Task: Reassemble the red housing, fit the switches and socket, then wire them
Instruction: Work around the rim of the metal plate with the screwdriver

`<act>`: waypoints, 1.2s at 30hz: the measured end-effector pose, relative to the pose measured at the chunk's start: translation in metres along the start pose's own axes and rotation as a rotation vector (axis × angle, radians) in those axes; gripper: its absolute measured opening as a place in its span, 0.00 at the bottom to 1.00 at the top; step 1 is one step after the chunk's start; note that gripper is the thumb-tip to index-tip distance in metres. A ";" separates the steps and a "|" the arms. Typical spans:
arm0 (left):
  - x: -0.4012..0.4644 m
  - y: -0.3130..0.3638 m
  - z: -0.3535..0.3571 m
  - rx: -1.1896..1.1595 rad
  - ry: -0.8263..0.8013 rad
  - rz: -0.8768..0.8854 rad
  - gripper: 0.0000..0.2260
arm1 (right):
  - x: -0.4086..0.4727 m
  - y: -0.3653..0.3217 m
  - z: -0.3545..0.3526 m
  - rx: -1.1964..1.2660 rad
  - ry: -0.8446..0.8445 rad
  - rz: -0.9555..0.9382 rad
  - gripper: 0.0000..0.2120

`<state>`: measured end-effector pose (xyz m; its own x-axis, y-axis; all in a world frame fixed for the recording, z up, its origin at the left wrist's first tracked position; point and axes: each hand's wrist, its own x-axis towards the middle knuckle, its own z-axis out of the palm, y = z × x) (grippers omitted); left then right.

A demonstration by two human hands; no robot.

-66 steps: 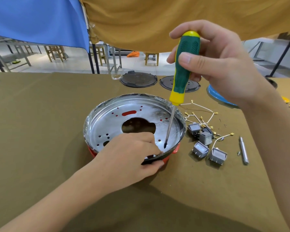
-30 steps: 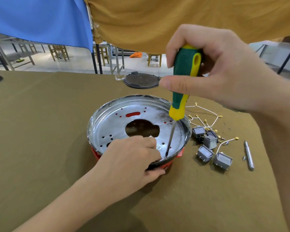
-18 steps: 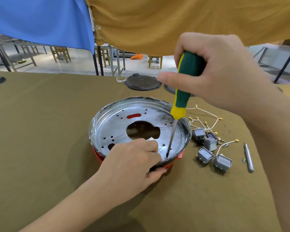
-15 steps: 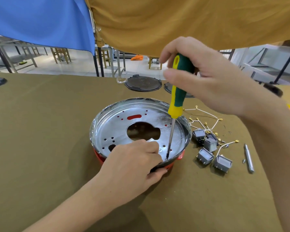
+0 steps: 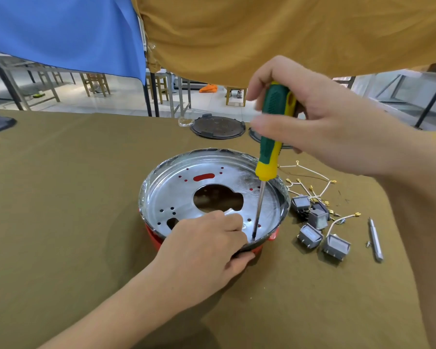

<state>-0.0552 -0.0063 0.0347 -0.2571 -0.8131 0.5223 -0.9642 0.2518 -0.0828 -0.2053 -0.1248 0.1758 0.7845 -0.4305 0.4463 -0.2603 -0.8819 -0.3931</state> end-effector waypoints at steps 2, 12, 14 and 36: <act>0.000 0.000 0.000 -0.011 0.002 0.009 0.13 | -0.003 0.001 -0.009 0.128 -0.100 -0.002 0.13; 0.000 -0.002 0.002 -0.061 -0.011 0.013 0.13 | 0.006 0.004 0.005 -0.129 0.091 0.055 0.08; 0.000 -0.003 0.002 -0.058 -0.019 0.012 0.14 | 0.004 0.008 0.001 0.130 -0.025 0.067 0.09; 0.000 -0.004 0.003 -0.027 -0.012 0.012 0.15 | 0.013 0.008 0.014 0.113 0.143 0.041 0.10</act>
<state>-0.0513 -0.0096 0.0324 -0.2698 -0.8161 0.5110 -0.9590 0.2755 -0.0664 -0.1891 -0.1352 0.1671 0.6843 -0.4959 0.5346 -0.2195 -0.8392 -0.4975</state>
